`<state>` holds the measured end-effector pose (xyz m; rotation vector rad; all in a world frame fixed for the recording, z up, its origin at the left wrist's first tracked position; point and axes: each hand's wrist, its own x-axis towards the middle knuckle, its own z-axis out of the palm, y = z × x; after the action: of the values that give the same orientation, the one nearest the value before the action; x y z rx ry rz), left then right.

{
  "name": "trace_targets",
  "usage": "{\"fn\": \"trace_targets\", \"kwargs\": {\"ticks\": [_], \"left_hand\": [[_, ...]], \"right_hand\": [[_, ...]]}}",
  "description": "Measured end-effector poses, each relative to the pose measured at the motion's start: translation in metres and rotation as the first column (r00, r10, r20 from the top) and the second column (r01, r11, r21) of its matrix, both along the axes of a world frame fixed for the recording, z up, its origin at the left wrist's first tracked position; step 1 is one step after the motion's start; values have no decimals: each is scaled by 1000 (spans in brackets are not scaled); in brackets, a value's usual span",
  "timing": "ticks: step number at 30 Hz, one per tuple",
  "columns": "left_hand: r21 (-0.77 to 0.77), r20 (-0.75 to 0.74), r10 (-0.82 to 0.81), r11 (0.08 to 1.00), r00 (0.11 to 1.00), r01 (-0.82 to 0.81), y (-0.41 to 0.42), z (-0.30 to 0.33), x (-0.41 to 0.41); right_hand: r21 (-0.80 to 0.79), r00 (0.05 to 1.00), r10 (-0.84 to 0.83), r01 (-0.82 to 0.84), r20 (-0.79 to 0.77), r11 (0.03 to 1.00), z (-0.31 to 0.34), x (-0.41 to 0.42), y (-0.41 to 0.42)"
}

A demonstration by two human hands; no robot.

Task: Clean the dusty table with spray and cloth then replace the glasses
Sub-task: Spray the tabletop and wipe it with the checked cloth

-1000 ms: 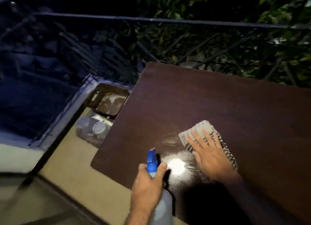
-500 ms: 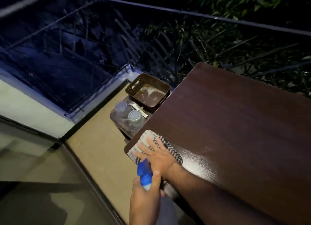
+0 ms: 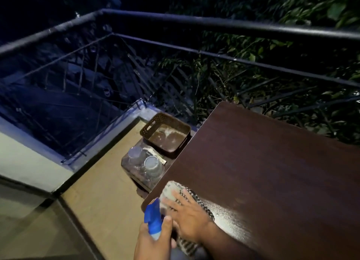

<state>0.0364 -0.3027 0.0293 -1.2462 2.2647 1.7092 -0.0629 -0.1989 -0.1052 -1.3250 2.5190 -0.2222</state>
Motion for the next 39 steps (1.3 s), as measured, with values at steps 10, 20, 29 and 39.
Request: {"fn": "trace_targets", "kwargs": {"ticks": [10, 20, 29, 39], "left_hand": [[135, 71, -340, 935, 938, 328, -18, 1, -17], [-148, -95, -379, 920, 921, 363, -5, -17, -25], [-67, -99, -445, 895, 890, 440, 18, -30, -54], [4, -77, -400, 916, 913, 401, 32, -20, -84]], "right_hand": [[13, 886, -463, 463, -21, 886, 7, -24, 15], [39, 890, -449, 453, -74, 891, -12, 47, 63], [-67, 610, -791, 789, -34, 611, -1, -34, 100], [-32, 521, -852, 852, -51, 523, -8, -36, 92]]}}
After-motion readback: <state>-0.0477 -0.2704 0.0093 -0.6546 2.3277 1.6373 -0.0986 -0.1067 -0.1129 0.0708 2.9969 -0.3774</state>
